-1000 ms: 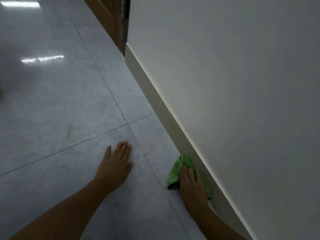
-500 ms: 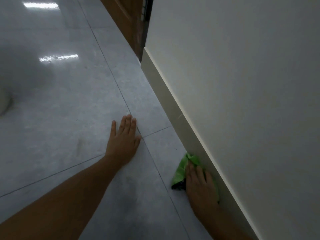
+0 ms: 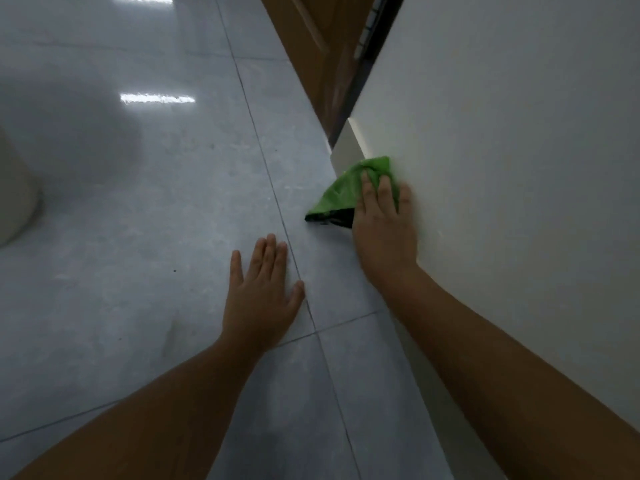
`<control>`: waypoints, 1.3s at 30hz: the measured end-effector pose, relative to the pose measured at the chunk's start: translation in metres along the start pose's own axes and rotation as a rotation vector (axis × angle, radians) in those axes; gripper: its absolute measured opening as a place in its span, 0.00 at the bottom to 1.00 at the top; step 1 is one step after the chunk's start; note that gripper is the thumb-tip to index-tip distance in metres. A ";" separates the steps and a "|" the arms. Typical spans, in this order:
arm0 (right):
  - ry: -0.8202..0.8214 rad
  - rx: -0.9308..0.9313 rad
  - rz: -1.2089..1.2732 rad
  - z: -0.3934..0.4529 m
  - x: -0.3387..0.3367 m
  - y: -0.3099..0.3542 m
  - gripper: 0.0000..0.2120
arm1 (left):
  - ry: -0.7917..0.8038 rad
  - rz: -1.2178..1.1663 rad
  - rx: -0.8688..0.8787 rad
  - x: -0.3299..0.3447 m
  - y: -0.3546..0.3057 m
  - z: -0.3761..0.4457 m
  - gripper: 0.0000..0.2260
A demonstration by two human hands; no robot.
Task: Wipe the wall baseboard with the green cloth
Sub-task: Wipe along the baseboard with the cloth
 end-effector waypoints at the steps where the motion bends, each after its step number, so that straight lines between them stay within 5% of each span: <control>1: 0.058 -0.084 -0.007 -0.004 0.005 0.010 0.22 | 0.004 -0.001 0.007 0.003 0.001 -0.004 0.31; 5: 0.222 -0.126 -0.257 -0.062 0.019 0.005 0.26 | 0.030 -0.075 0.021 0.001 0.000 -0.005 0.29; 8: 0.331 -0.413 -0.290 -0.087 0.043 0.016 0.28 | 0.001 -0.119 0.022 -0.008 0.001 -0.002 0.28; 12: 0.119 -0.346 -0.216 0.012 0.022 0.023 0.29 | -0.071 -0.151 0.005 -0.018 0.003 0.005 0.27; 18: 0.223 -0.090 -0.258 0.123 0.018 0.034 0.30 | -0.103 -0.141 0.004 -0.012 0.002 0.011 0.28; 26: 0.429 -0.547 -0.469 -0.085 0.062 0.063 0.29 | -0.098 -0.135 0.008 -0.009 0.009 0.001 0.28; 29: 0.485 -0.448 -0.362 -0.087 0.065 0.041 0.26 | -0.102 -0.173 0.013 -0.013 0.000 0.007 0.27; 33: 0.320 -0.270 -0.138 0.009 0.033 0.036 0.25 | -0.140 -0.153 0.009 -0.026 0.004 0.022 0.27; 39: 0.249 -0.204 -0.147 0.108 0.026 0.050 0.25 | -0.095 -0.141 -0.003 -0.018 -0.008 0.014 0.27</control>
Point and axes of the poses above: each hand's wrist, its own z-axis towards the middle knuckle, its own x-axis out of the palm, y = z × x, the point moved 9 cm from there along z, towards the middle knuckle, and after that the axes turned 5 degrees about x, right-handed, at the moved point
